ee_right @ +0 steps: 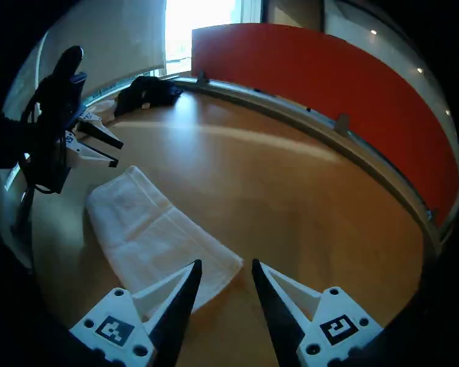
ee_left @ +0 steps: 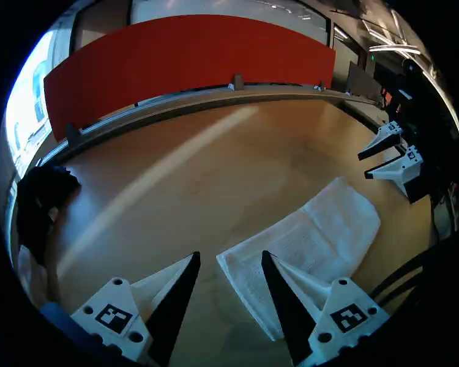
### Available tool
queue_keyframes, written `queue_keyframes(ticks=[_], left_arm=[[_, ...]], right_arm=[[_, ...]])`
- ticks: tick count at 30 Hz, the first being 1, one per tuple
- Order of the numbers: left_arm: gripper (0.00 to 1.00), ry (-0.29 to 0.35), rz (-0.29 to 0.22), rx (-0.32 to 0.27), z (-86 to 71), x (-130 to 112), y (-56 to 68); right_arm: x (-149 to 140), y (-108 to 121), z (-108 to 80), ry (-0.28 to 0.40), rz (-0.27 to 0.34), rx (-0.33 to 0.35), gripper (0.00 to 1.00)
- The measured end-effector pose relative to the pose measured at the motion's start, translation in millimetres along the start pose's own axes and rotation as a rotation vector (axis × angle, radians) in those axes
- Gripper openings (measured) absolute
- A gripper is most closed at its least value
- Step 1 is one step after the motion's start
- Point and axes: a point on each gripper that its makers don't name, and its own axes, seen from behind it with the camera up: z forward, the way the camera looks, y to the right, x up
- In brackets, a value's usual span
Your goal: Fold towel
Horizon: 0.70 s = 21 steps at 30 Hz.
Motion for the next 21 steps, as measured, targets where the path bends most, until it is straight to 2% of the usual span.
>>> queue_keyframes(ticks=[5,11,21], left_arm=[[0.74,0.005,-0.002,0.012,-9.1,-3,0.1],[0.74,0.012,-0.027,0.031,-25.9,-13,1.5],[0.74,0.012,-0.077,0.058,-56.1,-42,11.7]], right_arm=[[-3,-5,-9.3,0.007,0.006,-0.004,0.63],[-13,-18,-23.9,0.011,0.005,-0.004,0.63],[-37,-44,-50.7,0.01,0.021,-0.007,0.63]])
